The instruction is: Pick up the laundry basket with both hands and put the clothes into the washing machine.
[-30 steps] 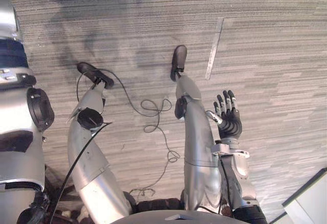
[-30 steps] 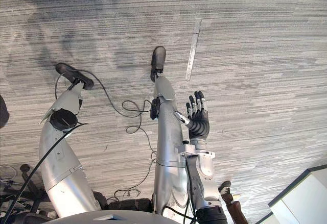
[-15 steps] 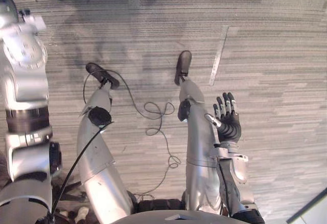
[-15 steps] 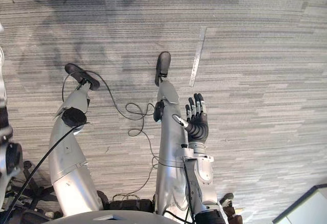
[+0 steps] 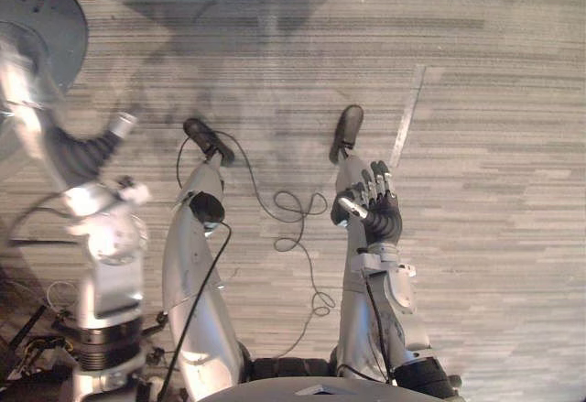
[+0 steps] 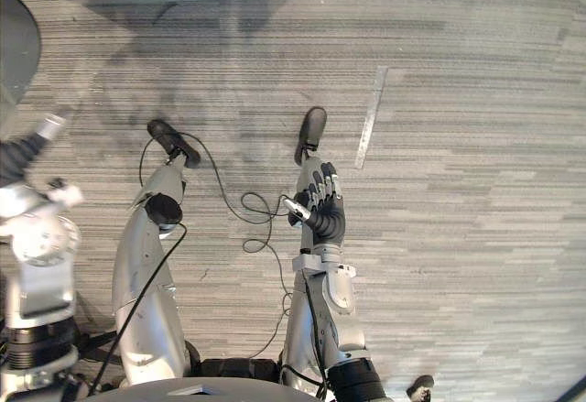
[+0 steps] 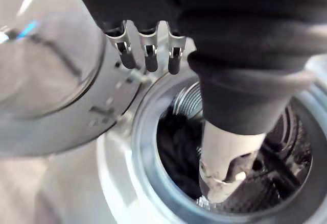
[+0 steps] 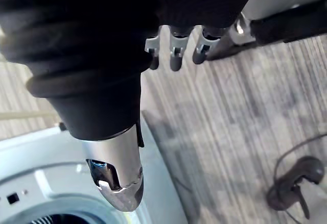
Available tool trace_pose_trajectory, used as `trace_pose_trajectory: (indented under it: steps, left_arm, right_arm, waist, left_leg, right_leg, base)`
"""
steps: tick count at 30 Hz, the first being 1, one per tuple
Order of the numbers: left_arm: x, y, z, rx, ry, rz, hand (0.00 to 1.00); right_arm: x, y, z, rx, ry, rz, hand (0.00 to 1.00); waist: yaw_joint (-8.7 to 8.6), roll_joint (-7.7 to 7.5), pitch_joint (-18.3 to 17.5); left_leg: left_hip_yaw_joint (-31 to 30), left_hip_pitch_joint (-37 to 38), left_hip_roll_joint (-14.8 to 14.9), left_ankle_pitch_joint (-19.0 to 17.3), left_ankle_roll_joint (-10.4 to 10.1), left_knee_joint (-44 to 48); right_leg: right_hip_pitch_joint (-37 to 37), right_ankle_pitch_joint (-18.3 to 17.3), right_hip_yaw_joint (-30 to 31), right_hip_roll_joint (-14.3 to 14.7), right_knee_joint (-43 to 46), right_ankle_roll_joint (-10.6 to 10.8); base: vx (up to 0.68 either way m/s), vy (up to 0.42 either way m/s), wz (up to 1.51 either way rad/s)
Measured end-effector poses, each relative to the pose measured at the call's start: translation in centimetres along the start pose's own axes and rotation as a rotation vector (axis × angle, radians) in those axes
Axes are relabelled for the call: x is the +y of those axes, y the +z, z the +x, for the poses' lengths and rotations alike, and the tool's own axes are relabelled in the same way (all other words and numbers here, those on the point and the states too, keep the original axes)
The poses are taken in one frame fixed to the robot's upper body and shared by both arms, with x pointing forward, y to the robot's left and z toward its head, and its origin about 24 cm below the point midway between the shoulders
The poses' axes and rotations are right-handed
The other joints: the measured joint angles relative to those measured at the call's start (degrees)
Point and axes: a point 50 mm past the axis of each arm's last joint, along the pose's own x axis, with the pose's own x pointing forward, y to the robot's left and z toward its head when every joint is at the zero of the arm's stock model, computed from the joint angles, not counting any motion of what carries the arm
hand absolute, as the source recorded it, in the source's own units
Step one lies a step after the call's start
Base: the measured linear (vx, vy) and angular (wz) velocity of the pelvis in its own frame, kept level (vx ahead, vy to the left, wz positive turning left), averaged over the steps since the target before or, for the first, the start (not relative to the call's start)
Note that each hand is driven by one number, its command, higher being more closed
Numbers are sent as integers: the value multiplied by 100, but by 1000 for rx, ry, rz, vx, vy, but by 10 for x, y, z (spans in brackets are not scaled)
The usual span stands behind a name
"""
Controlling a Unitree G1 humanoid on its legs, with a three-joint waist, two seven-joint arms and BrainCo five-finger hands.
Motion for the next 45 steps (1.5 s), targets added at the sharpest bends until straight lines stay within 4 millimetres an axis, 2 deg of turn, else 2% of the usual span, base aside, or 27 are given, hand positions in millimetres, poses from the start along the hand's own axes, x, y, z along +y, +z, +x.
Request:
trace_pose_trajectory:
  steps: [5,8,11,14,16,17,19,20,23,27,28,29,30,31,32,33,34,35,37,38,39,40,41,42,43,44,45]
  left_arm:
    - [-63,-24,-58,299,-357,-272,0]
    - [-84,-33,-89,458,-486,-435,0]
    - [-91,-46,-114,611,-525,-520,0]
    - [-84,-58,-135,753,-484,-611,0]
    - [-77,-63,-144,802,-440,-644,0]
    - [-76,-61,-150,816,-430,-649,0]
    - [-73,-61,-159,831,-419,-650,0]
    - [-73,-60,-164,850,-420,-654,0]
    - [-72,-62,-162,863,-399,-692,0]
    - [-76,-66,-165,894,-413,-700,0]
    - [-76,-68,-167,913,-408,-725,0]
    - [-75,-70,-168,922,-407,-730,0]
    - [-76,-72,-171,944,-415,-741,0]
    - [-77,-72,-171,941,-432,-744,0]
    - [-76,-73,-174,947,-457,-732,0]
    - [-77,-75,-176,957,-459,-729,0]
    - [-78,-75,-180,976,-473,-727,0]
    - [-80,-74,-183,986,-488,-733,0]
    - [-78,-76,-185,988,-501,-721,0]
    - [-77,-77,-186,993,-501,-718,0]
    - [-77,-78,-187,999,-503,-713,0]
    - [-78,-80,-189,1011,-507,-705,0]
    - [-79,-81,-191,1023,-511,-705,0]
    - [-79,-81,-192,1027,-507,-709,0]
    - [-78,-83,-195,1046,-506,-700,0]
    - [-77,-85,-200,1075,-501,-704,0]
    - [-77,-85,-202,1083,-503,-706,0]
  right_arm:
    - [-12,-23,-4,134,-60,-99,0]
    - [-23,-25,-6,156,-105,-115,0]
    - [-38,-25,-12,168,-156,-146,0]
    - [-50,-28,-24,198,-203,-165,0]
    - [-58,-35,-43,247,-243,-167,0]
    - [-63,-37,-53,267,-266,-169,0]
    - [-68,-45,-63,311,-289,-166,0]
    - [-71,-50,-67,331,-313,-161,0]
    - [-60,-57,-75,349,-341,-97,0]
    - [-53,-65,-80,367,-381,-6,0]
    - [-53,-65,-74,355,-384,8,0]
    - [-52,-66,-70,352,-379,11,0]
    - [-51,-65,-66,342,-371,11,0]
    - [-51,-64,-64,333,-370,12,0]
    - [-51,-63,-64,331,-372,13,0]
    - [-51,-62,-61,322,-367,13,0]
    - [-50,-57,-53,292,-351,8,0]
    - [-52,-53,-49,273,-346,6,0]
    - [-45,-46,-45,230,-322,25,0]
    - [-45,-48,-48,239,-325,25,0]
    - [-44,-49,-50,247,-322,20,0]
    - [-42,-49,-50,245,-312,19,0]
    - [-39,-47,-51,239,-297,36,0]
    - [-38,-45,-52,232,-292,41,0]
    - [-36,-43,-53,226,-279,46,0]
    - [-35,-43,-55,228,-274,47,0]
    - [-35,-43,-56,228,-277,46,0]
  waist:
    - [6,28,-19]
    - [-57,133,-113]
    - [-96,280,-442]
    - [-81,299,-812]
    - [-39,236,-1287]
    - [-56,310,-1514]
    - [-130,347,-1811]
    - [-182,336,-1973]
    - [-224,-7,-2144]
    - [-318,-180,-2201]
    - [-289,-131,-2230]
    - [-264,-100,-2234]
    - [-283,-137,-2268]
    - [-335,-204,-2315]
    - [-354,-304,-2415]
    - [-365,-257,-2471]
    - [-317,-155,-2584]
    - [-229,-86,-2607]
    - [-234,-132,-2652]
    - [-220,-295,-2758]
    - [-198,-369,-2807]
    - [-205,-306,-2820]
    - [-292,-245,-2868]
    - [-307,-231,-2865]
    - [-259,-151,-2826]
    - [-227,-199,-2844]
    - [-207,-207,-2836]
  left_leg:
    - [-93,1029,-21,-122,48,-13]
    - [-177,1913,-144,-194,27,-222]
    - [-290,2548,-322,-128,-70,-584]
    - [-316,3487,-372,-168,-198,-869]
    - [-852,3584,-394,-645,-265,298]
    - [-1411,3660,-550,-1095,-376,797]
    - [-2169,3983,-793,-1443,-827,466]
    - [-2306,4188,-910,-1688,-842,89]
    - [-1861,4368,-1064,-1691,-735,-104]
    - [-1539,4681,-1058,-1790,-640,-15]
    - [-1347,4845,-860,-1731,-565,-176]
    - [-1163,4957,-755,-1687,-594,-234]
    - [-1066,5130,-762,-1574,-641,-423]
    - [-1051,5225,-802,-1530,-688,-480]
    - [-1085,5259,-899,-1556,-778,-409]
    - [-1215,5228,-896,-1576,-792,-418]
    - [-1544,5232,-922,-1639,-803,-644]
    - [-1425,5403,-810,-1607,-817,-922]
    - [-873,5604,-638,-1468,-891,-1013]
    - [-580,5766,-562,-1454,-988,-1012]
    - [-438,5860,-497,-1457,-1079,-1004]
    - [-346,5990,-175,-1449,-1252,-913]
    - [-414,6033,160,-1376,-1376,-839]
    - [-450,6074,310,-1313,-1420,-766]
    - [-504,6049,602,-1155,-1207,-415]
    - [-549,5848,938,-923,-406,330]
    - [-566,5703,1115,-756,231,806]
  right_leg:
    - [1152,-122,-137,7,-83,9]
    - [2056,-374,-258,-72,-56,52]
    - [2739,-490,-436,-132,-176,55]
    - [3634,-703,-544,-106,-217,39]
    - [3998,-755,-570,-176,-309,-15]
    - [4236,-737,-551,-88,-418,-2]
    - [4466,-557,-414,44,-776,115]
    - [4556,-372,-339,126,-1111,161]
    - [4694,193,83,97,-1815,175]
    - [4745,414,373,119,-1772,238]
    - [4840,687,360,210,-2007,103]
    - [4723,389,289,246,-1585,-86]
    - [4517,-375,21,155,-491,-355]
    - [4510,-637,-199,31,-125,-361]
    - [4628,-724,-394,71,-303,-176]
    - [4717,-663,-374,164,-563,-101]
    - [4934,-347,-250,477,-1618,-93]
    - [4997,-444,-583,478,-1753,-191]
    - [4665,-723,-897,183,-879,-552]
    - [4701,-858,-1248,-100,-489,-561]
    - [4737,-904,-1521,-187,-407,-317]
    - [4833,-834,-1715,60,-459,-72]
    - [4912,-873,-1721,473,-565,-279]
    - [4910,-933,-1697,636,-546,-372]
    - [4893,-1074,-1616,884,-473,-547]
    - [4999,-1190,-1466,1125,-516,-664]
    - [5106,-1211,-1398,1220,-591,-705]
  base:
    - [-7,-68,5]
    - [42,-54,26]
    - [85,-11,33]
    - [154,-50,14]
    - [222,11,-8]
    - [191,73,-27]
    - [92,133,-45]
    - [59,167,-62]
    - [17,105,-54]
    - [-20,64,-45]
    - [-34,-9,-80]
    - [-63,-27,-73]
    - [-56,-36,-43]
    - [-47,-55,-34]
    - [-19,-69,-26]
    - [-29,-67,-82]
    - [-55,-53,-130]
    - [-66,-51,-157]
    - [-43,-112,-133]
    - [15,-187,-112]
    - [80,-275,-108]
    - [98,-335,-83]
    - [119,-352,-74]
    - [127,-393,-71]
    - [140,-430,-92]
    - [134,-448,-90]
    - [147,-443,-80]
